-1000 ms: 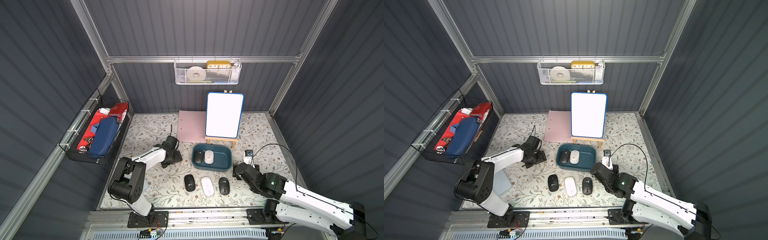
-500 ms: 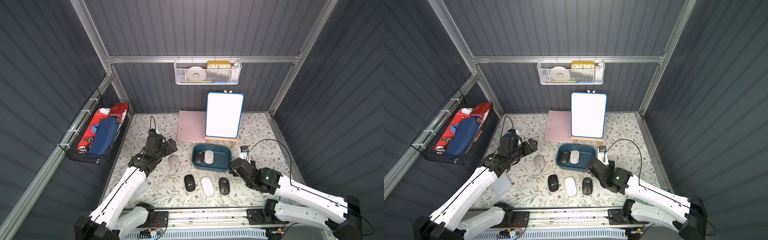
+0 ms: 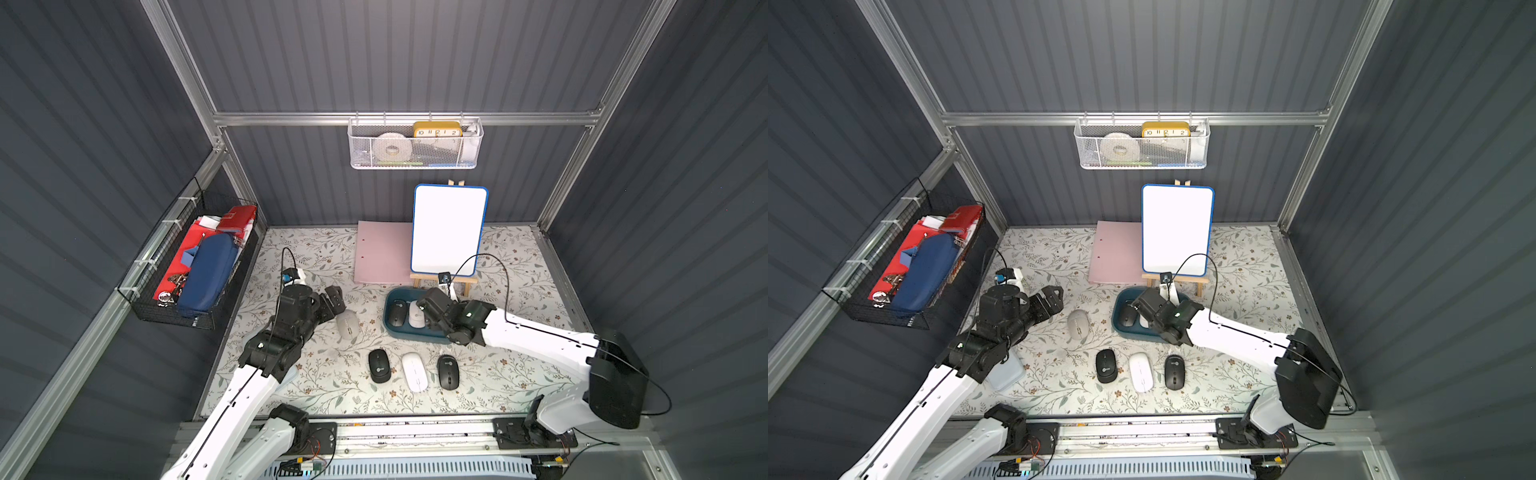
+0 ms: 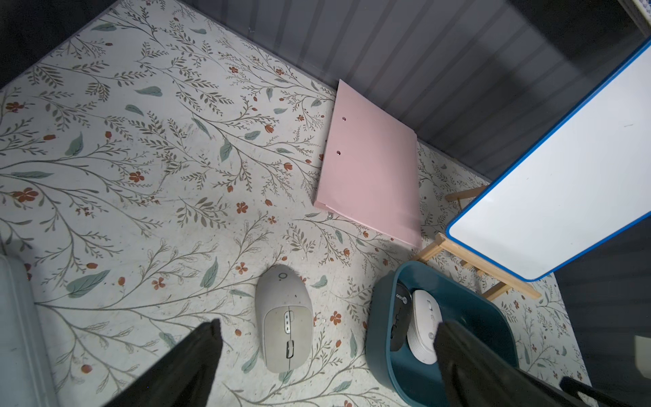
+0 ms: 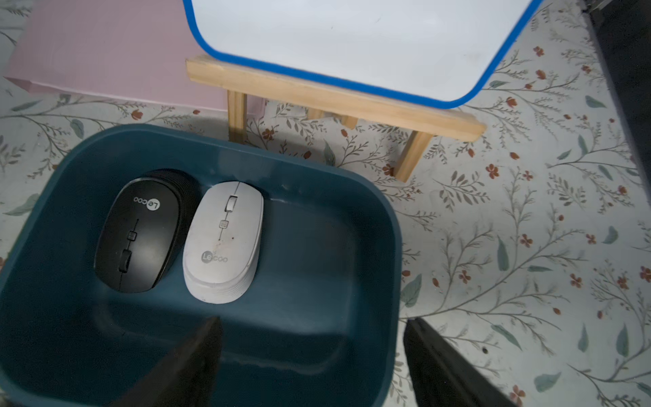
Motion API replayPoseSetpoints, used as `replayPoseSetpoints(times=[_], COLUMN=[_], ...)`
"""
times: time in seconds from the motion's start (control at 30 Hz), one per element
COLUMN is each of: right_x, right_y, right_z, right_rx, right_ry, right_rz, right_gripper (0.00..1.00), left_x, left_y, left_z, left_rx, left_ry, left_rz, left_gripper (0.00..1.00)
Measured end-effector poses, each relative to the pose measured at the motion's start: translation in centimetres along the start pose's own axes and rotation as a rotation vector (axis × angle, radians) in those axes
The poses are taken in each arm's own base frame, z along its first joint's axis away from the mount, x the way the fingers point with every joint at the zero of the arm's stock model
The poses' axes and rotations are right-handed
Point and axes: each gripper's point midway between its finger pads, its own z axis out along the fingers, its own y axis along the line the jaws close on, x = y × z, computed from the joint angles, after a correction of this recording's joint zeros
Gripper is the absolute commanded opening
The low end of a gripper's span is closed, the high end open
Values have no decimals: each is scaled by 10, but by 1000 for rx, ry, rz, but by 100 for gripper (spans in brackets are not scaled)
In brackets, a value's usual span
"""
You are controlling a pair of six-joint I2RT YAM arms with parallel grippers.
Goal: Take out the mouse from the storage box
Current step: Pick up the mouse from the storage box.
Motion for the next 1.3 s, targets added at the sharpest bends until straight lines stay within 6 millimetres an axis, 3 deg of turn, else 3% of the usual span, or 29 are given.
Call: replayPoseSetpoints(times=[0.33, 0.47, 0.9, 1.3], right_x=[14, 16, 25, 25], right_y=[53, 65, 65, 54], right_z=[55, 69, 94, 105], right_rx=[-69, -80, -96, -66], right_ry=[160, 193, 266, 277], right_rz=[-35, -39, -8, 21], right_gripper=[86, 85, 84, 68], left_x=[11, 13, 20, 21], left_y=[6, 7, 10, 8], left_z=[7, 10, 15, 18], left_rx=[-20, -27, -35, -29], left_ry=[28, 39, 59, 65], left_rz=[5, 7, 10, 8], left_gripper=[99, 99, 99, 99])
